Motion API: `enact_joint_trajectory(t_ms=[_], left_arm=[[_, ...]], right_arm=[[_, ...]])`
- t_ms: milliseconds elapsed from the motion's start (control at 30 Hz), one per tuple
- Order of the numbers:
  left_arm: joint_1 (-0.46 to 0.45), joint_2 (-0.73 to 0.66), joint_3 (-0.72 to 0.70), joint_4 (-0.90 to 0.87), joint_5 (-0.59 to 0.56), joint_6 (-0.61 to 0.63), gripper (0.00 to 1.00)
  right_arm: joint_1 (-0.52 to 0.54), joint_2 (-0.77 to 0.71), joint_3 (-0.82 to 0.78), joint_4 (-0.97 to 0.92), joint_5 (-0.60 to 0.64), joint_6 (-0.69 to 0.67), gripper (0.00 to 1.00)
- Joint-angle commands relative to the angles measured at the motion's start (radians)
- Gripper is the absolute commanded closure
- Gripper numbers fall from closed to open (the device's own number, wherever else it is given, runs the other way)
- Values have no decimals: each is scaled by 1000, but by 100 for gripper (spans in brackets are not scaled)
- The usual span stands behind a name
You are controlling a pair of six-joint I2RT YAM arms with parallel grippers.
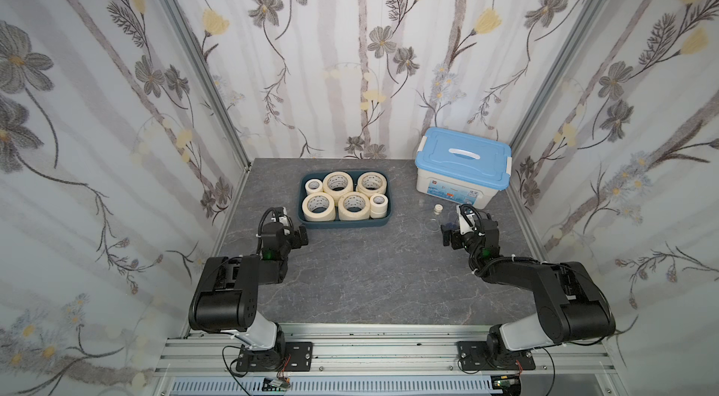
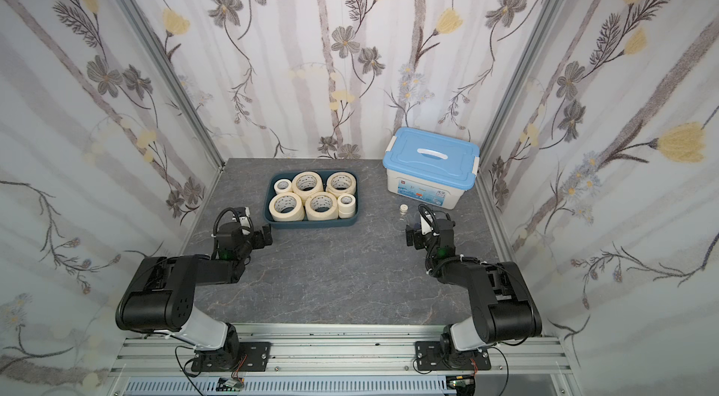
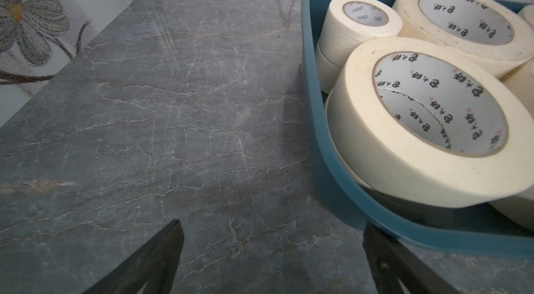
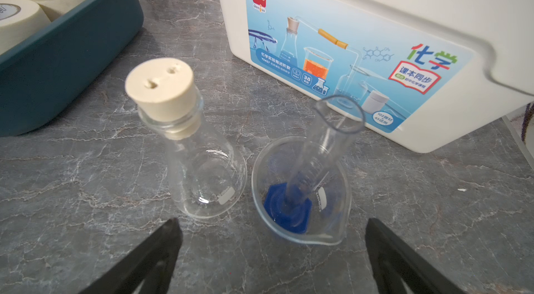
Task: Take out the art tape in the storage box
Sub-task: Move the storage box to the center of the board.
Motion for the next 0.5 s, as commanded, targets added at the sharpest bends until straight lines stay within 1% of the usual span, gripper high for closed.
enact_joint_trajectory(t_ms=[0,133,233,267,333,400,467], left_arm=[[1,1,10,96,4,6,0],[2,0,10,96,6,6,0],[1,-1,9,97,1,6,0],[2,-11,15,83,-33,-9,0],[3,-65,53,-35,-103,-38,0],[2,-128,86,-139,-116,-39,0],[2,-221,115,-250,-165,-69,0]], right_arm=[[-5,-2,2,38,-7,6,0],[-5,-48,-8,22,66,39,0],[-6,-166,-33,-57,133,68,0],[-6,-216,-44,-100,151,74,0],[-6,-333,-69,-183,177,87,0],[-7,-463,-91,-288,204,115,0],[-7,-607,-107,-414,215,135,0]])
